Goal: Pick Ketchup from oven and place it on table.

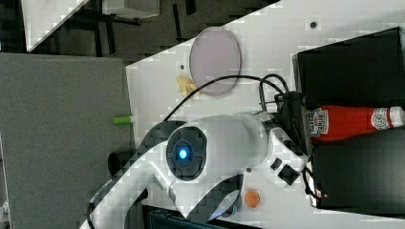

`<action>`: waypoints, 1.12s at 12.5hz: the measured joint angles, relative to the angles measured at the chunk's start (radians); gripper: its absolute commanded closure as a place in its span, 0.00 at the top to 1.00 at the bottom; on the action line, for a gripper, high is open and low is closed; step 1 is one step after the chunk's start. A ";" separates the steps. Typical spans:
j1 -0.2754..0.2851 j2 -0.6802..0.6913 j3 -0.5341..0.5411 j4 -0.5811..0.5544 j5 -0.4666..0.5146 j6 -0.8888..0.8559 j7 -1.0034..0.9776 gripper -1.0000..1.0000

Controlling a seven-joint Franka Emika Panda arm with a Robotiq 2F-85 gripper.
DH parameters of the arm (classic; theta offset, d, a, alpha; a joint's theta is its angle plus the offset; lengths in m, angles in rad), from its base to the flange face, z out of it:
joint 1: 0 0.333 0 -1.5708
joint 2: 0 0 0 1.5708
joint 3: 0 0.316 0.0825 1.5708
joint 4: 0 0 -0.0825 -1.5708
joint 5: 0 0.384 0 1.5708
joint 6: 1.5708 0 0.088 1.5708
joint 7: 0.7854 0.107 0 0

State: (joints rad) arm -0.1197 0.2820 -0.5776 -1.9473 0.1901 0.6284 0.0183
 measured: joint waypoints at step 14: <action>0.031 -0.168 0.157 0.362 -0.194 -0.424 0.000 0.65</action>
State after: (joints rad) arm -0.0882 0.1138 -0.4202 -1.5850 -0.0044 0.2046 0.0182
